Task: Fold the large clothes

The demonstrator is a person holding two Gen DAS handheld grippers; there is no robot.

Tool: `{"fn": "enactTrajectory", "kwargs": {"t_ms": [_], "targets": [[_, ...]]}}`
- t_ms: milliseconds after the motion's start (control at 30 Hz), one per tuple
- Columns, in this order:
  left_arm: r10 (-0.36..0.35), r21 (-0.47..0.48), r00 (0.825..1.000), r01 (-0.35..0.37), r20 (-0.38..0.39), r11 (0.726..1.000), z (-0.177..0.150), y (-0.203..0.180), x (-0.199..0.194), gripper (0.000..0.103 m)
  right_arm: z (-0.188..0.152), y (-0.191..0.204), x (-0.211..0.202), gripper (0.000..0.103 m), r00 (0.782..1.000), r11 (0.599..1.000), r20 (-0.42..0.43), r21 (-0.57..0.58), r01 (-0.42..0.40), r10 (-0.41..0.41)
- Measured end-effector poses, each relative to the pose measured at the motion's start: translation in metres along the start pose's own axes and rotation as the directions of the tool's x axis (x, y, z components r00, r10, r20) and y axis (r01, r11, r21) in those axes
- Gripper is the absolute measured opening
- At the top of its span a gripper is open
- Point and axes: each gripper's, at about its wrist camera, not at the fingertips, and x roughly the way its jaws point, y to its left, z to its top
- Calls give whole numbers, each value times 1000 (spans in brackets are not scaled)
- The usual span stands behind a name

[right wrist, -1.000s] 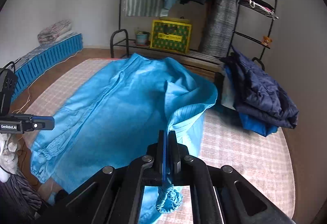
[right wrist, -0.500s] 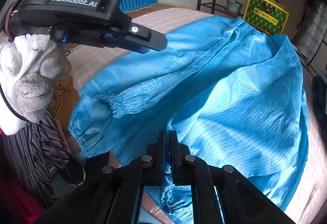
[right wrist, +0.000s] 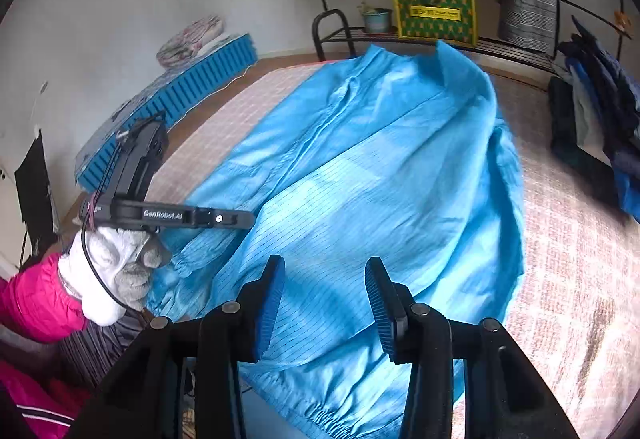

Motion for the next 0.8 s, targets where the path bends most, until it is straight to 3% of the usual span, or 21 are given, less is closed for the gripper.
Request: {"fn": "enactTrajectory", "kwargs": {"t_ms": [233,300,333,567,800], "targets": [[-20,-4,999,20,-37,1000,17,-9,27,36,19,-68,22,46,1000,983,-12,183,-14,16],[3,31,999,-2,-32,1000,19,-14,31,6,22,-83,28,46,1000,977,-17,215,0,4],[18,45,999,-16,-34,999,19,-16,33,0,24,-89,31,46,1000,974,-19,227,7,-2],[7,44,999,-9,45,999,-10,-20,-10,0,36,-125,54,46,999,957,-38,289,30,-19],[48,24,999,-49,21,999,-45,-11,-19,0,66,-149,93,46,998,944,-62,326,43,-25]]}}
